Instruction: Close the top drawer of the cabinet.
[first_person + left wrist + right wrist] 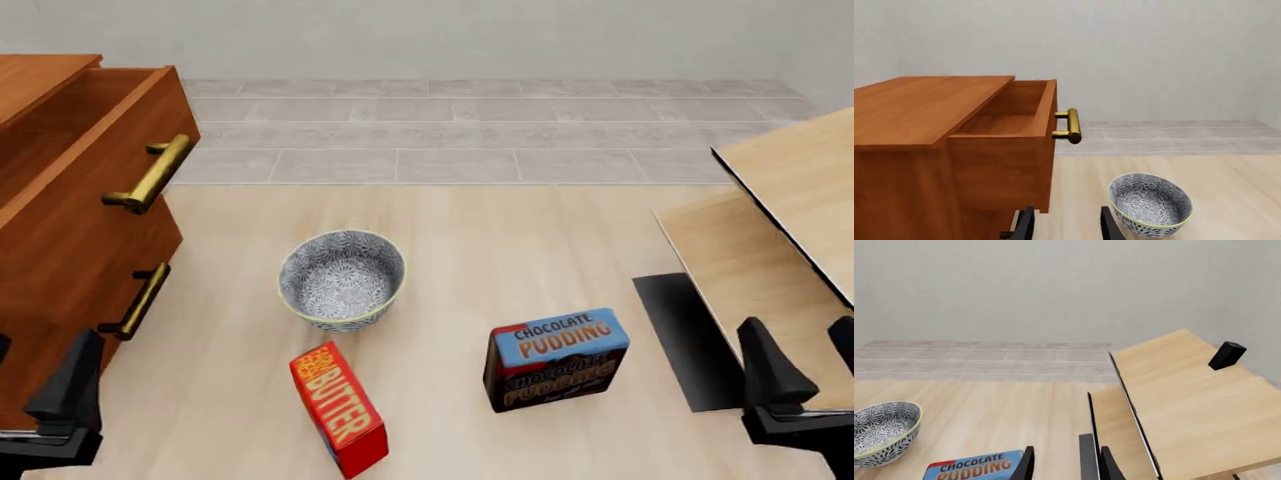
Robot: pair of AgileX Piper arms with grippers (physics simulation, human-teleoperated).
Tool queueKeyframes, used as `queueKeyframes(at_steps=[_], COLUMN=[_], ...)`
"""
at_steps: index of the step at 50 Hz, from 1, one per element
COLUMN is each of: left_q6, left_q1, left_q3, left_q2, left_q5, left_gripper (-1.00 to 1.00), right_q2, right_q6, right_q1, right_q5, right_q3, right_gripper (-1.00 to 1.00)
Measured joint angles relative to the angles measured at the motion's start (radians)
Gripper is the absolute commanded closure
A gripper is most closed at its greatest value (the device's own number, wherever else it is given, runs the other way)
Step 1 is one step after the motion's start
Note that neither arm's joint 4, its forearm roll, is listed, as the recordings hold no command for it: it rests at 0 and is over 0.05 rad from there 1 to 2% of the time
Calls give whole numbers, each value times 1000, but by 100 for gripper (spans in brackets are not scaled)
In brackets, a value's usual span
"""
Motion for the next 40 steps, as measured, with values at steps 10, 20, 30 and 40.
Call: queueKeyframes(at_steps=[10, 20, 30, 40], left_q6=[0, 33, 125, 250], left_q1=[1, -18, -42, -62], left_q3=[3, 5, -9, -25], left_q2=[-59, -83, -86, -11], left_q5=[106, 144, 136, 35], left_gripper=[-100, -100, -100, -100], right_q2=[-146, -204, -226, -233], right_q6=[12, 19, 22, 20], right_q1=[-6, 2, 12, 22], right_q5=[115, 161, 179, 185], right_q3=[32, 44, 48, 50], right_gripper=[-100, -100, -100, -100])
